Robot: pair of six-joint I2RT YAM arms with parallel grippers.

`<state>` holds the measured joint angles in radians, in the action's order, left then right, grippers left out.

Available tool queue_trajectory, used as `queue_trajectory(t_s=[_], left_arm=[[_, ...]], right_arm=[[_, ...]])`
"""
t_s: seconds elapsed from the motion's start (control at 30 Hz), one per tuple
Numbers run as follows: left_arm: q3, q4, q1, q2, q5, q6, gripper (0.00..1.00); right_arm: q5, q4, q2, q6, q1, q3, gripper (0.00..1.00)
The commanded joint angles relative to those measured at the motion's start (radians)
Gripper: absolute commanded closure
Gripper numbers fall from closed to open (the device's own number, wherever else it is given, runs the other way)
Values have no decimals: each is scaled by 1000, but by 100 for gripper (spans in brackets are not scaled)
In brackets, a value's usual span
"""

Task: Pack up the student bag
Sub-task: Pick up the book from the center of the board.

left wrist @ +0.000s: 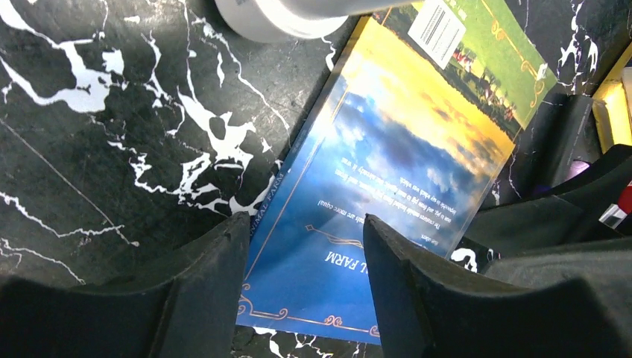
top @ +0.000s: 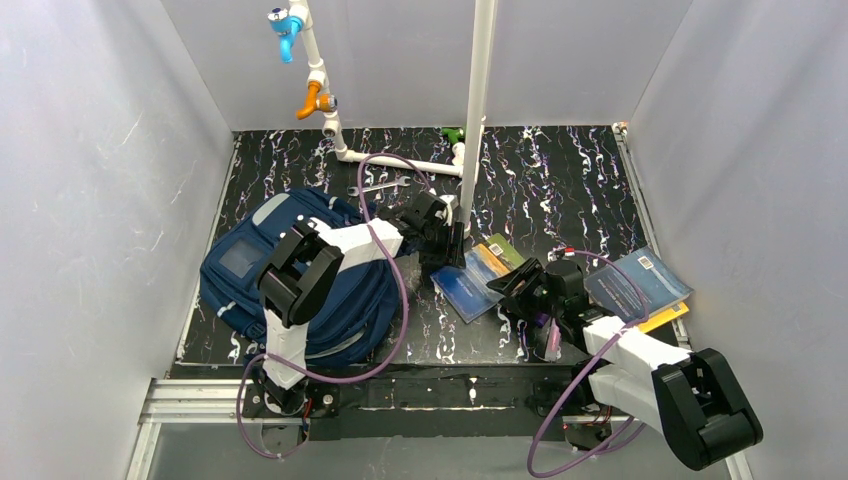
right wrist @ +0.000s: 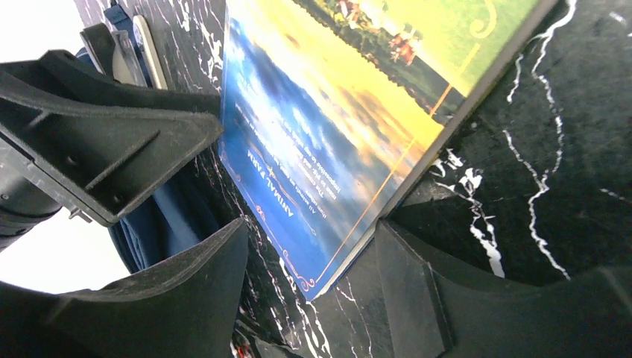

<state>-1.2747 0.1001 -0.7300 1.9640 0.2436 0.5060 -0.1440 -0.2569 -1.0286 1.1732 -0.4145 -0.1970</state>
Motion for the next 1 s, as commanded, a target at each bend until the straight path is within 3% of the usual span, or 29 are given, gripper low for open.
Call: queue_trajectory(t_s=[0.0, 0.13, 0.2, 0.47, 0.77, 0.97], left_arm=[[72, 16, -41, -27, 83, 80, 46], [81, 10, -66, -33, 80, 97, 46], [86, 10, -74, -34, 77, 100, 46], [94, 8, -89, -36, 75, 104, 46], [101, 8, -113, -62, 77, 115, 46], [111, 27, -117, -83, 57, 99, 46]], right_arm=[[-13, -129, -3, 21, 3, 13, 31], [-37, -169, 8, 65, 3, 18, 50], [-54, -168, 37, 88, 3, 12, 54], [-34, -108, 191, 176, 3, 0, 57], [-33, -218, 73, 200, 3, 17, 57], [16, 37, 125, 109, 3, -39, 63]])
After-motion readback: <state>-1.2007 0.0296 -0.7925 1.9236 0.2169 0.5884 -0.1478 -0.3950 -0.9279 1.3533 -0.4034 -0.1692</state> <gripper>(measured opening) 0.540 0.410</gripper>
